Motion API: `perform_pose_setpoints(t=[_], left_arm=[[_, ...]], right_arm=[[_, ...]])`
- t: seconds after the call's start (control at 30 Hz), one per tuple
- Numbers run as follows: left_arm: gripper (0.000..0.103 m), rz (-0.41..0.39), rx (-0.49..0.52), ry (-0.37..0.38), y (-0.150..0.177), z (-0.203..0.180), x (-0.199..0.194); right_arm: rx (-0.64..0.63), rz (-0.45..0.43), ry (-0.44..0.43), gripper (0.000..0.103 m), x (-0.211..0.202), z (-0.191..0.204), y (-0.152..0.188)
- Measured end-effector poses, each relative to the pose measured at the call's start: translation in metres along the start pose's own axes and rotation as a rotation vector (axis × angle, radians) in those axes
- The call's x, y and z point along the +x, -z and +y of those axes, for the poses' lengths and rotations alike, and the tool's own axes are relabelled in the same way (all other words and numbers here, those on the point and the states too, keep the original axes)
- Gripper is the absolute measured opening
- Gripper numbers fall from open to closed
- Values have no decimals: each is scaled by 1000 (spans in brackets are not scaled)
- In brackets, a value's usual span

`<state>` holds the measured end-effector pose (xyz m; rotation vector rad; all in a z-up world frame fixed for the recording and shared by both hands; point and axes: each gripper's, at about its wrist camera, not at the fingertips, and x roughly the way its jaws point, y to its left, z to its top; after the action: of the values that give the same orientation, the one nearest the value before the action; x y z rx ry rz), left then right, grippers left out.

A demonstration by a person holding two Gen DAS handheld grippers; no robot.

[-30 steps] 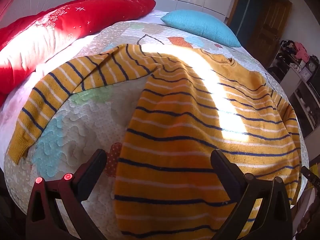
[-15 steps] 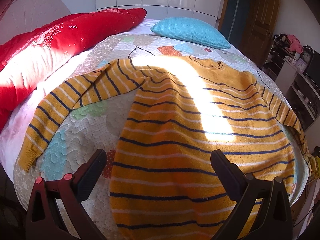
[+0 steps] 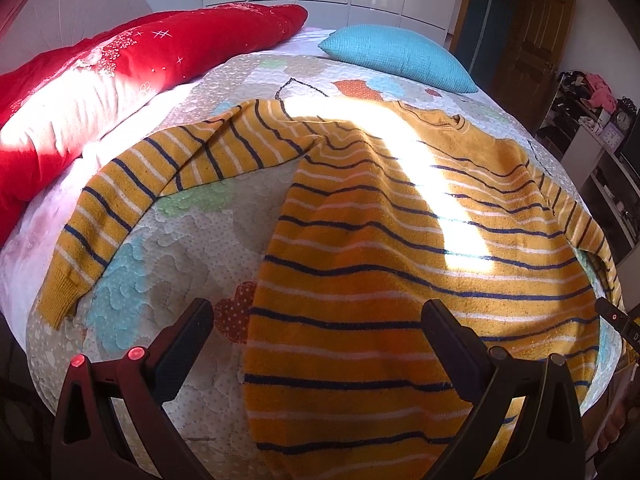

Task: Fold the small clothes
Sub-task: 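Approach the striped yellow sweater with both grippers open, then grasp the sweater sleeve cuff with the left gripper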

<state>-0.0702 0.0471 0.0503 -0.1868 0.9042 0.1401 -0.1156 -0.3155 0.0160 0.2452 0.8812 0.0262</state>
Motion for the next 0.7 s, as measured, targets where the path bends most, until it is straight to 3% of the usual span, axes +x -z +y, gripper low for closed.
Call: perform_pose_setpoints(t=[0.1,0.2,0.33,0.5,0.7], left_arm=[[103,33,-10,-6,5,6,10],[103,58,-2,-23,11,11,19],[103,76,-12,-48,20,26,23],[103,41,-52,-70,20,50,8],[103,-25,-160,-113,10,95,-12]], right_arm=[[-37,12,0,48,1,8,0],[-65,38,71,48,6,4,2],[-11,85,104,48,10,-20,6],[5,4,139,50,-17,-21,-8],[-53,-94,9,50,-36,27,-35]])
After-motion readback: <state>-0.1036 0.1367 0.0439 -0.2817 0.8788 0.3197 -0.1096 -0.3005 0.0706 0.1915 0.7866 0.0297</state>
